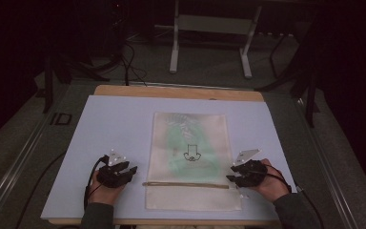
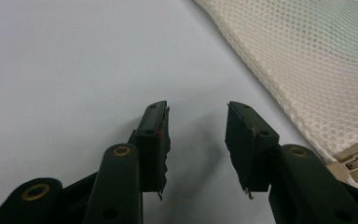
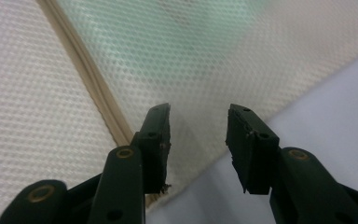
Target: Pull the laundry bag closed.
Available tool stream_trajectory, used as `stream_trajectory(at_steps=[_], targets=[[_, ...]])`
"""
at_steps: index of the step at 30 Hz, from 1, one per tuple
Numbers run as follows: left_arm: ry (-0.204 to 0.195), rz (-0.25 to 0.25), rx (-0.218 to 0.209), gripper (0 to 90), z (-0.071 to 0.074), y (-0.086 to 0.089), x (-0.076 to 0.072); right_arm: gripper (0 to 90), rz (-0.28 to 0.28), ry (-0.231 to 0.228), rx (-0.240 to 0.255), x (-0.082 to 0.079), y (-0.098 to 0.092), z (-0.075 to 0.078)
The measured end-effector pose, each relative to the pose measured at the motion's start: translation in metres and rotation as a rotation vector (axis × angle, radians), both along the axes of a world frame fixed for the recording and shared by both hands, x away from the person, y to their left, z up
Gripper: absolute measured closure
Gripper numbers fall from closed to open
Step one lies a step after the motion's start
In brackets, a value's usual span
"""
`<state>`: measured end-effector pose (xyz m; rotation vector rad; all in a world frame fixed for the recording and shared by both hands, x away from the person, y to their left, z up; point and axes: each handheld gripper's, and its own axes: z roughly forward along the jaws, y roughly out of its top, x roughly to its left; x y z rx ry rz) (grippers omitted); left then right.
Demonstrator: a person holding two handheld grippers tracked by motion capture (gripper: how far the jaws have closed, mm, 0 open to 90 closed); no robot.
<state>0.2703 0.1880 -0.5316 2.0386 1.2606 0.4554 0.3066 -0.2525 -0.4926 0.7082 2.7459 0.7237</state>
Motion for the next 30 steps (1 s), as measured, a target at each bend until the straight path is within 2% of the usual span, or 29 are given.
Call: stream_trajectory(at_steps=[7, 30], targets=[[0.002, -0.004, -0.004, 59.7, 0.0, -0.001, 0.0, 62.6, 0.033, 0.007, 0.002, 0.001, 0.012, 0.003], [0.005, -0.01, -0.001, 59.8, 0.0, -0.001, -0.001, 61.1, 0.113, 0.019, 0.005, 0.004, 0.045, 0.002]])
